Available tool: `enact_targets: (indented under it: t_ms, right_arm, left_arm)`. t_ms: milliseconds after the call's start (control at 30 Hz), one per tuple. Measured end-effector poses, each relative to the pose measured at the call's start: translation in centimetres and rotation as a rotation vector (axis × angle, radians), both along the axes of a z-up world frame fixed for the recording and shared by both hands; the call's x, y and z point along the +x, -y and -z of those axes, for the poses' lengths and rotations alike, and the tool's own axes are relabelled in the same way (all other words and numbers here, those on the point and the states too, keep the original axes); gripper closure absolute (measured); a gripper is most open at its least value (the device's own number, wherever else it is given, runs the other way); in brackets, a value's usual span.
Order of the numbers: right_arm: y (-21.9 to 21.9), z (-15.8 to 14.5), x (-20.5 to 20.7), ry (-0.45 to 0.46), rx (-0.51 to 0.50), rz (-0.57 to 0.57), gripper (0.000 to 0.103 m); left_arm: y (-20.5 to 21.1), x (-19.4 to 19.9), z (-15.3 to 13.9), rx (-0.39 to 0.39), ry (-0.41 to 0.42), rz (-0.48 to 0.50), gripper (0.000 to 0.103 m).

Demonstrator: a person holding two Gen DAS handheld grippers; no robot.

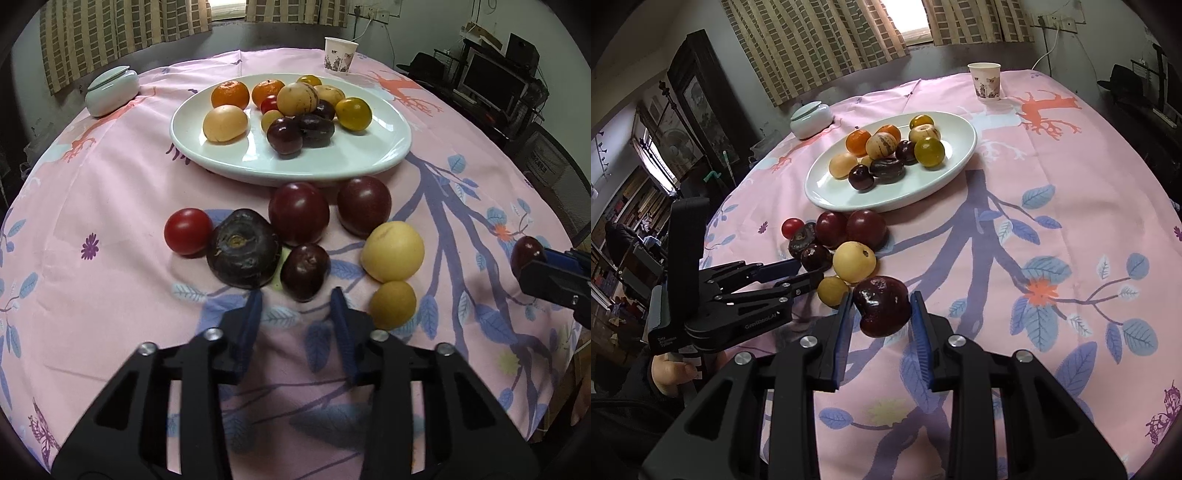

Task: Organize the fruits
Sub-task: 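Grasp a dark red plum with the right gripper while the left grasps a dark plum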

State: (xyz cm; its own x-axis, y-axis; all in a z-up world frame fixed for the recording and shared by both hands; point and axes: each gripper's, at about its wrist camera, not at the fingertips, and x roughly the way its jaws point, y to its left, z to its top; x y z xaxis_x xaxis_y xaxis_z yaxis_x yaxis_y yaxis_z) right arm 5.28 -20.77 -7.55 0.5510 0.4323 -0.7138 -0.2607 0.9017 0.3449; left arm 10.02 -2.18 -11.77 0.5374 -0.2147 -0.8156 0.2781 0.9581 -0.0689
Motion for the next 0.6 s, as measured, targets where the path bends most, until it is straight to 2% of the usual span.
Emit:
enact_targets:
  t_ms: [100,200,433,500,600]
  right_arm:
    - [-0.1,0.0,0.0,-0.002,0.002,0.0,0.071]
    - [-0.2,0.0,-0.1,-0.003,0.005,-0.009,0.071]
    - [0.0,0.1,0.0,-0.012,0.009,-0.003,0.071]
    - [0.0,0.1,0.0,-0.004,0.011,0.0,0.071]
    - [-0.3,-0.3,0.1,0.003,0.002,-0.005,0.071]
  left_arm:
    - [0.3,0.2,0.1,-0.001,0.007,0.002,0.076]
    - [0.3,1.0,0.0,-0.034,0.001,-0.001,0.076]
    - [0.7,2.1,0.1,-0.06,-0.006,-0.011,0.071]
    - [0.3,1.8,0.0,-0.111,-0.018,-0.002,0.071]
    - [0.0,0.8,-0.6,-0.128,-0.003,0.002,0.072]
